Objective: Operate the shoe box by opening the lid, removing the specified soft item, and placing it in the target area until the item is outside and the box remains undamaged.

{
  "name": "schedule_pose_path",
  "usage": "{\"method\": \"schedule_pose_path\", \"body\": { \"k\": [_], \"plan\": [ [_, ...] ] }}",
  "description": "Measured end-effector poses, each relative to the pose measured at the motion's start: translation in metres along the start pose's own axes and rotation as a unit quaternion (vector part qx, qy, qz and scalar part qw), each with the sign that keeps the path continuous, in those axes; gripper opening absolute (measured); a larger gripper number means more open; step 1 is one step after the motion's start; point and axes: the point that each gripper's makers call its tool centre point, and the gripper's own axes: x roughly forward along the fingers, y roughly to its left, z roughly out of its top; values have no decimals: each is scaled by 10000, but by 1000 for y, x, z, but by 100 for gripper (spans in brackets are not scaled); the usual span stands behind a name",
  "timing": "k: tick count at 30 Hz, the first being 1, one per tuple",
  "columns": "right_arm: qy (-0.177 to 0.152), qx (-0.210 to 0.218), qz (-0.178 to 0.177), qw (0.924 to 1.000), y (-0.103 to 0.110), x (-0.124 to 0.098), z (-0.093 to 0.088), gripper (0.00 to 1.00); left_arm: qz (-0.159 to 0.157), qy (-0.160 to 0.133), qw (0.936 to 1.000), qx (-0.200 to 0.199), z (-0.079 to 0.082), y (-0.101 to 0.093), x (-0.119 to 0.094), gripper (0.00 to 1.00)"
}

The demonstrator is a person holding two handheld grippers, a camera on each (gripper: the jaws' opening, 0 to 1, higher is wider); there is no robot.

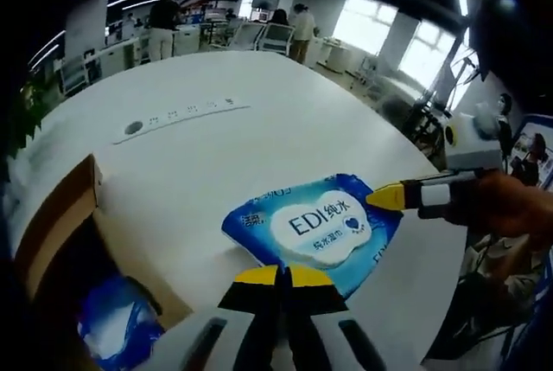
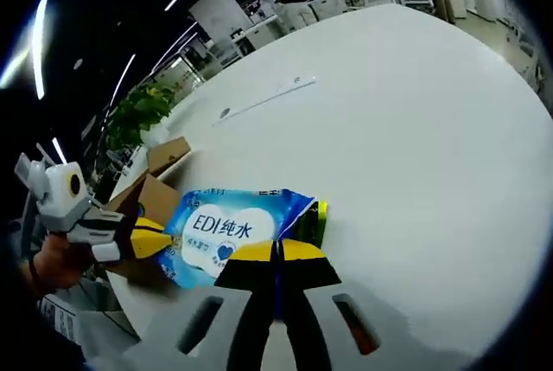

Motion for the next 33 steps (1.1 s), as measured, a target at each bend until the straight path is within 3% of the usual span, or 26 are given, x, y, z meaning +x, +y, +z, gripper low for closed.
{"method": "schedule_pose_path", "body": {
  "k": [14,33],
  "plan": [
    [-104,81,-308,9994,-10,0,-1,0,317,395,9984,231,-9,6,9,3],
    [-319,148,-668,9971,-25,-26,0,0,467,213,9987,39,-11,7,-12,17]
  ]
}}
